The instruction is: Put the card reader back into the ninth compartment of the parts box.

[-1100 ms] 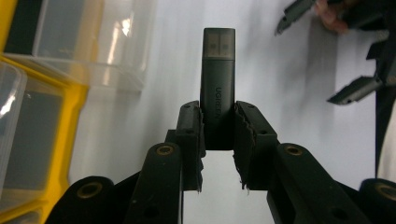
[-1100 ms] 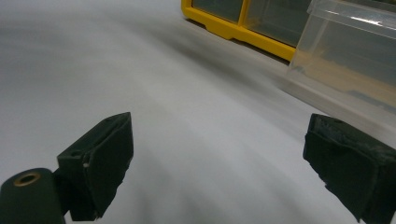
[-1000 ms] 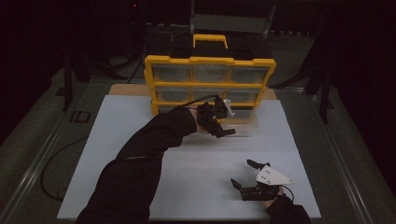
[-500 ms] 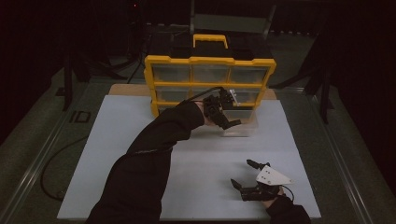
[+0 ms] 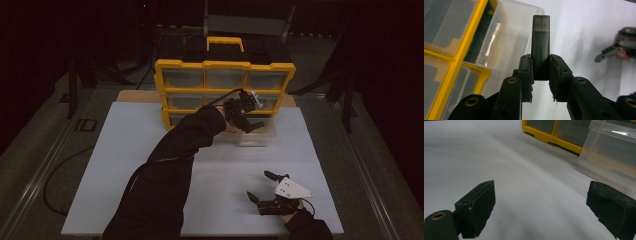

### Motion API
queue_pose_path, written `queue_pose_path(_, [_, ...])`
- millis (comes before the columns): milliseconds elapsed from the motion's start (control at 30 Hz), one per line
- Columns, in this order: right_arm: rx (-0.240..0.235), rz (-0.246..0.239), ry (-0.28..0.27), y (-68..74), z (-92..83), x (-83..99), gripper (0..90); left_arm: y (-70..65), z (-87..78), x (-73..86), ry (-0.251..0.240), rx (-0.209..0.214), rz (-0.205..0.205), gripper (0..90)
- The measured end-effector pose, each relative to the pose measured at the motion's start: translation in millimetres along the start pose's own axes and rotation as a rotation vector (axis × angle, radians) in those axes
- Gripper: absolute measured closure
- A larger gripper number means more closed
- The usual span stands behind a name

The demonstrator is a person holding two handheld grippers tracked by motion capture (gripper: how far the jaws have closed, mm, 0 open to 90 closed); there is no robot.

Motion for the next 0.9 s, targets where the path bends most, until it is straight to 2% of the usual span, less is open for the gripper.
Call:
queue_pose_path(100, [0.000, -0.001, 0.000, 0.0, -0.1, 0.0, 8.6, 3.6, 4.2, -2.6, 0.006, -0.013, -0.013, 73.8])
queue_pose_path(200, [0.000, 0.000, -0.002, -0.2, -0.2, -0.1, 8.7, 8.0, 9.7, -5.4, 0.016, -0.050, -0.012, 73.7])
queue_pose_path(733, [-0.002, 0.004, -0.007, 0.0, -0.6, -0.4, 8.7, 22.6, 29.0, -10.2, 0.014, -0.053, -0.067, 73.6])
queue_pose_path(900, [-0.002, 0.005, -0.001, -0.3, -0.9, -0.2, 8.7, 25.0, 32.8, -12.0, 0.007, -0.087, -0.066, 73.2])
Point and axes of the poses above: each handheld gripper's, and its own axes: z roughly forward along the jaws, x roughly out of its underside, y roughly to its left, the point moved 4 cm from there along z, roughly forward along the jaws, and after that the axes turned 5 degrees about y, right-handed, at the moved point
